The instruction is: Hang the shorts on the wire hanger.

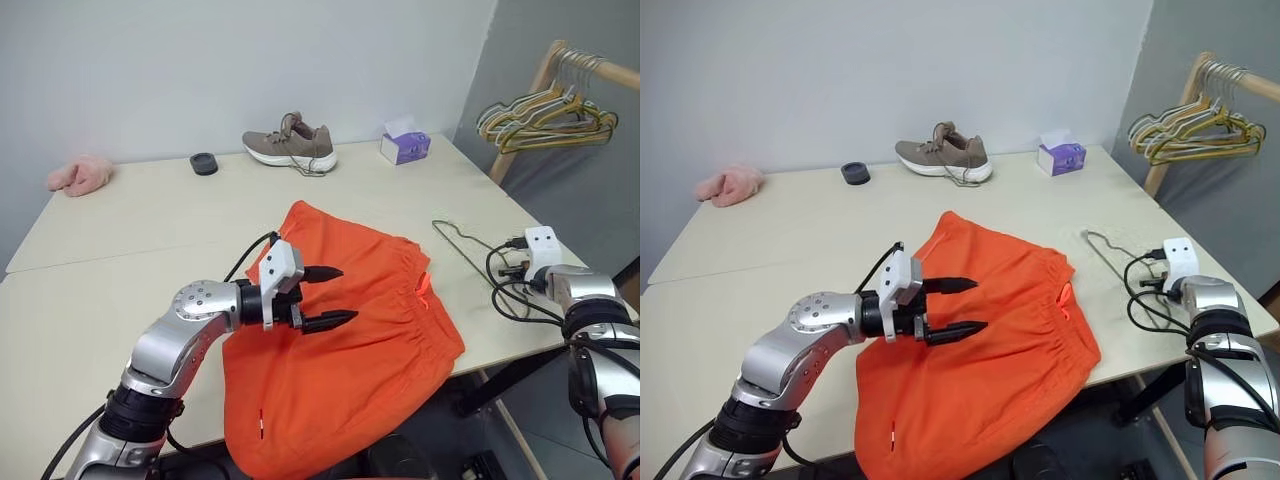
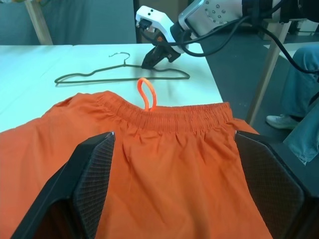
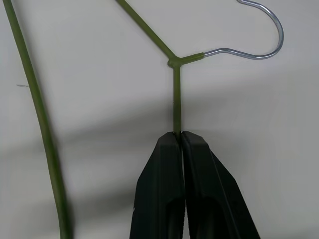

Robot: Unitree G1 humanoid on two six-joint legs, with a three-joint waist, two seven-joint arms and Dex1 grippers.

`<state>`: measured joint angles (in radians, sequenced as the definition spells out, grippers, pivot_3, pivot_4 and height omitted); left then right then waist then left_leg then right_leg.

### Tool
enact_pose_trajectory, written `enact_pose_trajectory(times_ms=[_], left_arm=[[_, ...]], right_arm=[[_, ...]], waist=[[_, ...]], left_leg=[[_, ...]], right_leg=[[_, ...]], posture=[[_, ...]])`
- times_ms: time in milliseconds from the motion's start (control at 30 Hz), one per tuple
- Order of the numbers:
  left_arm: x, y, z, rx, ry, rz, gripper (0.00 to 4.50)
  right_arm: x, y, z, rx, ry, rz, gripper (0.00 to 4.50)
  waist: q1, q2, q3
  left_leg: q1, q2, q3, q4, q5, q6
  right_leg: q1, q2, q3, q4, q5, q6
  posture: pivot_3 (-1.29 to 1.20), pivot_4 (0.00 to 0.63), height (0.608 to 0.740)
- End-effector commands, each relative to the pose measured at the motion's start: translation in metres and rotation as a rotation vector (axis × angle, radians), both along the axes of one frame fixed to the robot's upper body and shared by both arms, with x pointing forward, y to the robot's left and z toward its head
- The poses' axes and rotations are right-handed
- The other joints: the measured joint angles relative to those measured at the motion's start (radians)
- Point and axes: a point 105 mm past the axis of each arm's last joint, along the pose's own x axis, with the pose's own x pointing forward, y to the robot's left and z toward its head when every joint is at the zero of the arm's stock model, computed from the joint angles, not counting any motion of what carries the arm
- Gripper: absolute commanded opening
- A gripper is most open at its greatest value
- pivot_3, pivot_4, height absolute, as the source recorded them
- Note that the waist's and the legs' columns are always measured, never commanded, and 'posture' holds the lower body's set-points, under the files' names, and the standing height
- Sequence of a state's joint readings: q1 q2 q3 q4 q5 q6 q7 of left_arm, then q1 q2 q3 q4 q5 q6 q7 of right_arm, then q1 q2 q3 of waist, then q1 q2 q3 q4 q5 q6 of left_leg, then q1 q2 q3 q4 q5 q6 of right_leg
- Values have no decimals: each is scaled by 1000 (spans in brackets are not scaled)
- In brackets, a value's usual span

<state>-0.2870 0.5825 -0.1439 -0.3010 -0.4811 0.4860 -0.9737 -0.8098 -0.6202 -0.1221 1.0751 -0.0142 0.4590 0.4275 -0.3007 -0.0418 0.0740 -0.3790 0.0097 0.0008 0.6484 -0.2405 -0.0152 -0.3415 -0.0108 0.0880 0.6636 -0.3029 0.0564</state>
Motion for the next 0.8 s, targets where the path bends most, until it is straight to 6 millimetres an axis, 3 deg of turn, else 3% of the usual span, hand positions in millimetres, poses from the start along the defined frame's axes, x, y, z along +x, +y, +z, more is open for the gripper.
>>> enact_pose_trajectory(times_ms=[33,167,200,267,367,567,633,700,800], left_arm=[[4,3,6,-11,-43,20,4034],[22,12,6,-3,-59,120,4034],[28,15,7,-3,-67,152,4204],[40,22,11,-6,-84,213,4475],[62,35,18,2,-122,313,4475],[91,62,39,-12,-113,402,4475],[92,64,42,-21,-79,385,4475],[85,65,40,9,9,306,4475],[76,68,29,78,100,243,4475]], right_arm=[[0,-11,10,-60,-51,1,6],[17,6,60,-178,-256,192,6],[18,14,72,-214,-302,250,0],[17,27,94,-288,-388,327,0],[8,56,120,-417,-508,491,0],[-19,134,147,-649,-717,896,0],[-26,148,150,-695,-755,979,0],[-37,175,158,-749,-846,1111,0],[-51,203,168,-801,-954,1251,0]], waist=[[0,0,0],[-2,7,5],[-2,11,6],[-4,15,8],[-5,16,7],[-9,16,8],[-9,16,8],[-9,16,8],[-10,17,9]], left_leg=[[-1,0,0,0,0,0],[-2,-1,2,-1,-1,1],[-3,-1,2,-1,-1,1],[-6,-1,3,-2,-1,1],[-7,0,3,-2,-1,1],[-7,0,3,-2,-1,1],[-7,0,3,-2,-1,1],[-7,0,3,-2,-1,1],[-8,0,3,-3,-1,1]], right_leg=[[0,0,0,-1,0,0],[-2,-1,1,-2,0,1],[-3,-1,2,-1,0,1],[-7,-1,2,0,0,2],[-10,0,3,2,0,2],[-11,1,4,1,0,2],[-11,1,4,1,0,2],[-11,0,4,1,0,3],[-12,0,3,2,0,2]], posture=[[-251,37,740],[-256,39,740],[-259,41,740],[-266,42,740],[-269,43,740],[-283,47,740],[-283,47,740],[-285,48,740],[-288,48,740]])
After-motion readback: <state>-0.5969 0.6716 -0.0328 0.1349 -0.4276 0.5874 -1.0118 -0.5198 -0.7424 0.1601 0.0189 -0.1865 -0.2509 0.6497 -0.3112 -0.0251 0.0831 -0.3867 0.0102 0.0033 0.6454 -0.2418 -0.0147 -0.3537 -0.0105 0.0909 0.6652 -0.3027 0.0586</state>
